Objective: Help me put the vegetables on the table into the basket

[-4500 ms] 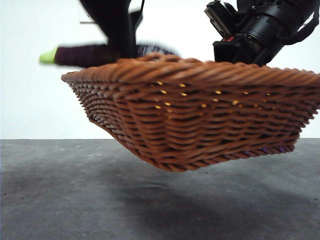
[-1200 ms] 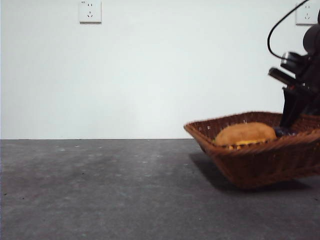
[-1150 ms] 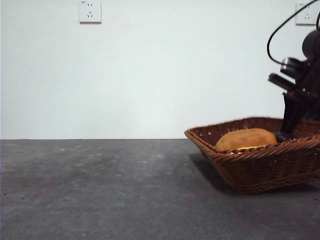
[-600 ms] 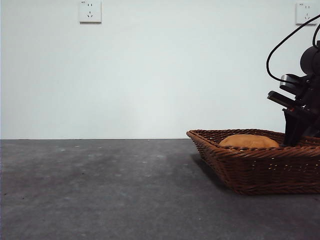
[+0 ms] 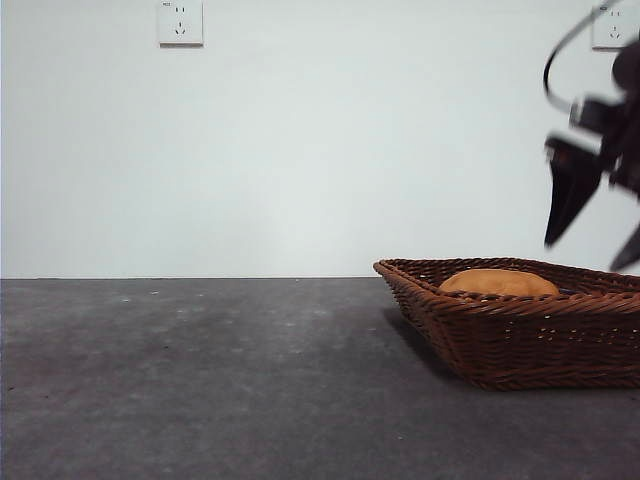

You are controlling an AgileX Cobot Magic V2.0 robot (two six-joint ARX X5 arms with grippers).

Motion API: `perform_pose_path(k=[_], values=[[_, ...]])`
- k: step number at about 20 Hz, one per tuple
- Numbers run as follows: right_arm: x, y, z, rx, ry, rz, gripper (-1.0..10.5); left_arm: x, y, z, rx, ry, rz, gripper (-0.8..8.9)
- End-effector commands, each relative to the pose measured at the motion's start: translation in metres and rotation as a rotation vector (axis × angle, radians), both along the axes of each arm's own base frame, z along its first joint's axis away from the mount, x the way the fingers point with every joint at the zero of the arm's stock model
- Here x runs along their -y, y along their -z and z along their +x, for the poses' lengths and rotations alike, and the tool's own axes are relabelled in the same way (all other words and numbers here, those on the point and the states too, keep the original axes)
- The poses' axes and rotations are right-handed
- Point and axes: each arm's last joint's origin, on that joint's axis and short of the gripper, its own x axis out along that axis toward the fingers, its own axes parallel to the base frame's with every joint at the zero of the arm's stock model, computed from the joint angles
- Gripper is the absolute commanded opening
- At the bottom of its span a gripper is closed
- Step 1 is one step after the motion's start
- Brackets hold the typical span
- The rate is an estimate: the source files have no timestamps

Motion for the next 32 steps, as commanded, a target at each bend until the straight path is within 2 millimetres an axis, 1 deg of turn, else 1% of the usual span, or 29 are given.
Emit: perform_pose_path(k=[1,3,5,6,7,8,10,11,13,14,16,19,32], values=[[-0.002,-0.033,-0.021,0.059,-0.009,-0.001,3.7,0.000,0.000,0.000,0.003,-0.006,-0.002,-0.08],[-0.005,-0.068,-0.056,0.097,-0.036,0.035,3.6,0.000,0.000,0.000,0.003,-0.006,-0.002,-0.08],[-0.012,-0.095,-0.093,0.140,-0.095,0.057,2.0,0.000,0.000,0.001,0.002,-0.006,-0.002,-0.08],[-0.015,-0.106,-0.112,0.157,-0.116,0.055,1.5,0.000,0.000,0.001,0.002,-0.005,-0.002,-0.08],[-0.016,-0.113,-0.125,0.172,-0.135,0.052,1.4,0.000,0.000,0.001,0.002,-0.005,-0.002,-0.08],[-0.019,-0.120,-0.139,0.188,-0.150,0.052,1.0,0.000,0.000,0.001,0.002,-0.005,-0.002,-0.08],[-0.022,-0.129,-0.162,0.211,-0.172,0.053,0.5,0.000,0.000,0.001,0.002,-0.005,-0.002,-0.08],[-0.022,-0.132,-0.173,0.221,-0.184,0.049,0.5,0.000,0.000,0.001,0.002,-0.005,-0.002,-0.08],[-0.022,-0.136,-0.190,0.233,-0.208,0.038,-0.2,0.000,0.000,0.001,0.002,-0.005,-0.001,-0.08],[-0.022,-0.137,-0.197,0.231,-0.210,0.036,-0.1,0.000,0.000,0.001,0.002,-0.006,-0.002,-0.08],[-0.021,-0.137,-0.206,0.223,-0.230,0.021,-0.1,0.000,0.000,0.001,0.002,-0.006,-0.002,-0.08],[-0.021,-0.135,-0.211,0.177,-0.240,0.018,-0.1,0.000,0.000,0.001,0.002,-0.006,-0.002,-0.08],[-0.021,-0.134,-0.208,0.171,-0.238,0.020,0.0,0.000,0.000,0.001,0.001,-0.006,-0.001,-0.04]])
